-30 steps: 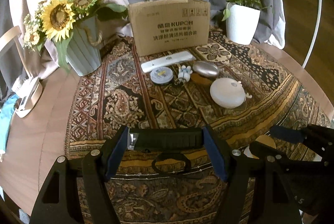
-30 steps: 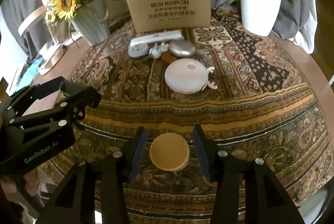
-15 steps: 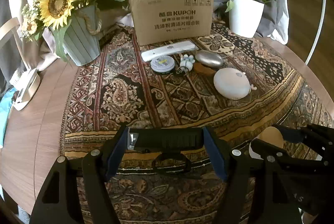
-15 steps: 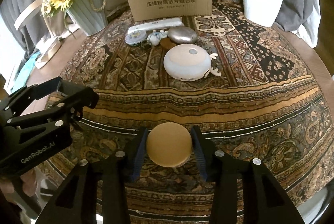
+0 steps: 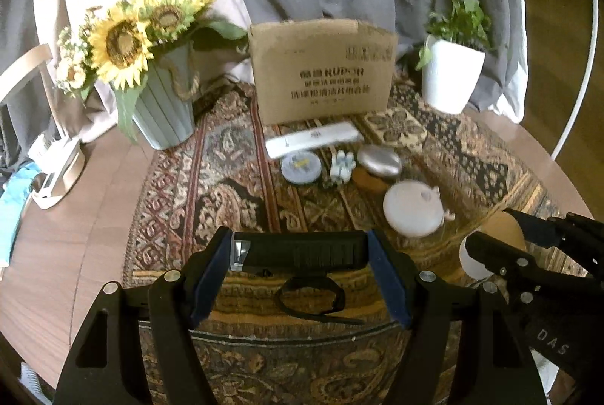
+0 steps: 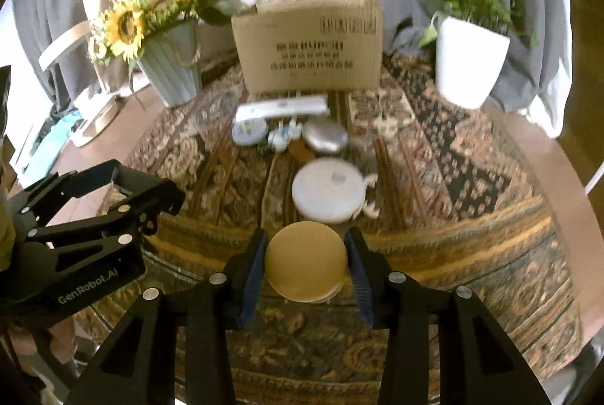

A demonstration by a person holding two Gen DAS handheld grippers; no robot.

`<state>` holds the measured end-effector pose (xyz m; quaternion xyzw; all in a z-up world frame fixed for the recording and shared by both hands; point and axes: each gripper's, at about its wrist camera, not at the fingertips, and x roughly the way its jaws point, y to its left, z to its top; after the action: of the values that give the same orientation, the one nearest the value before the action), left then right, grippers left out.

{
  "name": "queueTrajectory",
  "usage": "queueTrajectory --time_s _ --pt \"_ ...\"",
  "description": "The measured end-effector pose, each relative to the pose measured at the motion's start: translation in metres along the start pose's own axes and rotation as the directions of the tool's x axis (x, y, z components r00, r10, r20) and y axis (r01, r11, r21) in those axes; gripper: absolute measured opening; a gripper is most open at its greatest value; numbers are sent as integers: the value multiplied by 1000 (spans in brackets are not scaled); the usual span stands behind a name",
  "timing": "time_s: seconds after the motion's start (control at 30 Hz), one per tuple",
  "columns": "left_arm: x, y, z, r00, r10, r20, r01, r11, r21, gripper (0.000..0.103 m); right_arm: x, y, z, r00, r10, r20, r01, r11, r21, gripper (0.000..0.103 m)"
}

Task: Organize rigid objects
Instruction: 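Carry the jar into the cardboard box and open the right tool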

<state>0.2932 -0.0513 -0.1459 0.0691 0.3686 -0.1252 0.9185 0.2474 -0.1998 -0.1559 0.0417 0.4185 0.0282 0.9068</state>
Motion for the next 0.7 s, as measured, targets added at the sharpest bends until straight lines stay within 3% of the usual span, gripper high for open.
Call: queueTrajectory --time_s 0.7 --pt "-25 2 79 980 63 191 -52 997 -65 71 -34 -13 85 973 27 227 -11 997 -70 43"
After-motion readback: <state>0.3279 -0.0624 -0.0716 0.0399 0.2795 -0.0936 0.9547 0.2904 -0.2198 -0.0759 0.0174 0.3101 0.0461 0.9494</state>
